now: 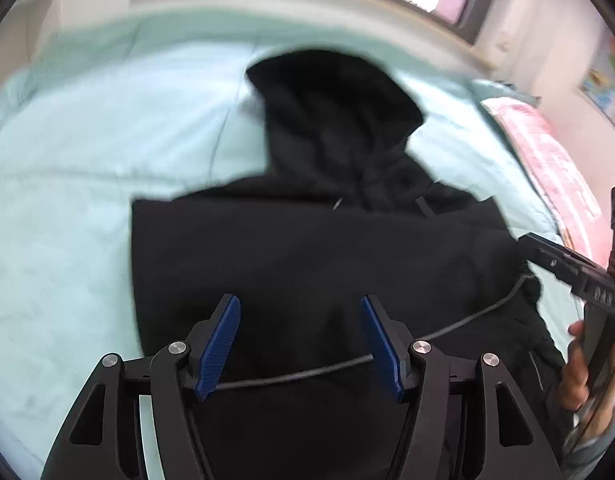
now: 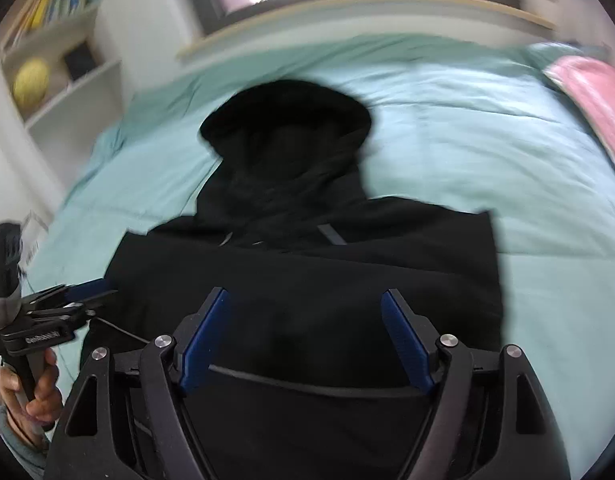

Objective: Fold large clothes

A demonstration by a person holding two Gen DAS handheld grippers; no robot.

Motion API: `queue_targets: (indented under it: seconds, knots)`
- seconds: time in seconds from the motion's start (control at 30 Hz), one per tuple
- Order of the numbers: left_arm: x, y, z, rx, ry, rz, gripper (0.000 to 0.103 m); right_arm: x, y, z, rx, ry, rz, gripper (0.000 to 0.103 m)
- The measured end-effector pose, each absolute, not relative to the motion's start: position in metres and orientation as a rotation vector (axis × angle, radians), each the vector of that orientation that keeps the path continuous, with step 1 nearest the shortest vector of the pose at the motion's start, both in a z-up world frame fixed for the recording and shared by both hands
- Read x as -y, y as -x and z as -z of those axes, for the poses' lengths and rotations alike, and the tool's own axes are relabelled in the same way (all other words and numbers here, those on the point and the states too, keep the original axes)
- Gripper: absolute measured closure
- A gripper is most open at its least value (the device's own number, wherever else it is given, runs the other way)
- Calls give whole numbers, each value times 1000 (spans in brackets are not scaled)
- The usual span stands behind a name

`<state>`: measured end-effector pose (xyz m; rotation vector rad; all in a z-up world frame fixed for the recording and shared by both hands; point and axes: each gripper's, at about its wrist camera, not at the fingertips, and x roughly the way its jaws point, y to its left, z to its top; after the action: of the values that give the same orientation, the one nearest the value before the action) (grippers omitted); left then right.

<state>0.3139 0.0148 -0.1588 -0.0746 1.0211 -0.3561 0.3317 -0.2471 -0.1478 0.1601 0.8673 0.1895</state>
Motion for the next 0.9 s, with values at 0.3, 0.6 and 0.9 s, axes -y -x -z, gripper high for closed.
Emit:
queue_targets:
  seconds: [0.3,0.6,0.9]
  knots:
    - [-17,-334,204,-1096,65,309,40,219,-383,225,-1101,-53,-96,29]
    - [-35,-256,137,-917,54,408,40,260,-294,155,-931,-88,-152,32]
    - [-54,-252,198,-1103,159,349,44,304,-270,212,-1085,-62,-113,39]
